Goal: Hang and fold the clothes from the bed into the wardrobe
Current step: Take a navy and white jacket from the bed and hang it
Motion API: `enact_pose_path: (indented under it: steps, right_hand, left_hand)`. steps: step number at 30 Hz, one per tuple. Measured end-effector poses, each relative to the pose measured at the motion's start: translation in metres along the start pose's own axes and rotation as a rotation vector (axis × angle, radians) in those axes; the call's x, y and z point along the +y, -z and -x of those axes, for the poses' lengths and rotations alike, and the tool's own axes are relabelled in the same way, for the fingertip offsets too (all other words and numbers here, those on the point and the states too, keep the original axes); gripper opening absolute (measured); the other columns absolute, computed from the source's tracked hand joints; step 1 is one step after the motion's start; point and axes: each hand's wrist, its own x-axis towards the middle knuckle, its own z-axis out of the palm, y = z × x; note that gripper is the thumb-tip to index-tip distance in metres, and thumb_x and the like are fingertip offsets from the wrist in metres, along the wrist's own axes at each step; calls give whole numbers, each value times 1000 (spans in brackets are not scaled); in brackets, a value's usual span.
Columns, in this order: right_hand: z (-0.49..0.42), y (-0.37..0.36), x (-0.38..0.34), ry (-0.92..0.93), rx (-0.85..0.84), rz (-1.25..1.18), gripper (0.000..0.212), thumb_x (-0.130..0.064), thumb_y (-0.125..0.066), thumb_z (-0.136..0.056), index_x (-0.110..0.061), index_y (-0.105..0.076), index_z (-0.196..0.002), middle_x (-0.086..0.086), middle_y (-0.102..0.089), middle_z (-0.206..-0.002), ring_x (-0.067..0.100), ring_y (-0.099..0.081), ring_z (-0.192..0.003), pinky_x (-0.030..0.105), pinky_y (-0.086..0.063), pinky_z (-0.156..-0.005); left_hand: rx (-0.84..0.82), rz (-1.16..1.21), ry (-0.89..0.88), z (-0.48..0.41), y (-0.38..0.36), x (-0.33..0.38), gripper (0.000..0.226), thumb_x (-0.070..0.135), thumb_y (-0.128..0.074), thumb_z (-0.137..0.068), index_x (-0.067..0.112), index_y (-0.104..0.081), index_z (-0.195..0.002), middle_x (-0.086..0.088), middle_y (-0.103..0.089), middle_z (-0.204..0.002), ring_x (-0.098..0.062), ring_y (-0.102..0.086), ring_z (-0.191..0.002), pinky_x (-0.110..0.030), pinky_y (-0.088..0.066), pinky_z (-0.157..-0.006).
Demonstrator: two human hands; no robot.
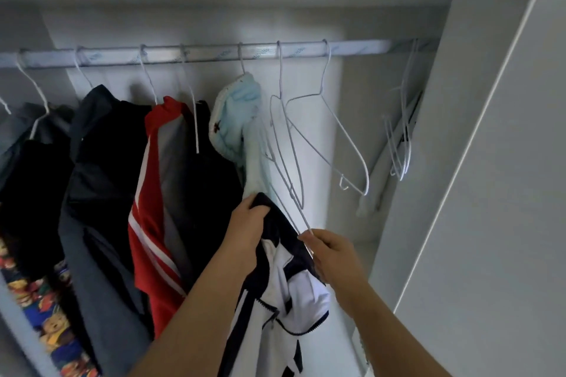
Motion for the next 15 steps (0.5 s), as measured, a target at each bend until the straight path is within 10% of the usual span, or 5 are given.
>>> enact_pose_path:
  steps: [10, 15]
  right_hand:
    - [111, 99, 36, -20, -34, 165, 22, -18, -63, -85, -14, -69, -64, -4, -41, -53, 7, -31, -47, 14, -26, -48]
    - [182, 155, 45, -55, 45, 150, 33, -8, -61, -84, -21, -63, -54, -12, -35, -42, 3, -28, -40, 10, -24, -43]
  left_hand:
    - [-52, 27, -102, 68, -52, -47, 61, 6, -49, -90, 42, -34, -138, 6, -47, -117, 0, -51, -80, -17, -41, -65]
    - [-183, -133, -91, 121, -86, -68, 41, 0, -48, -86, 36, -62, -99, -2, -53, -75, -13, -50, -61, -23, -42, -60]
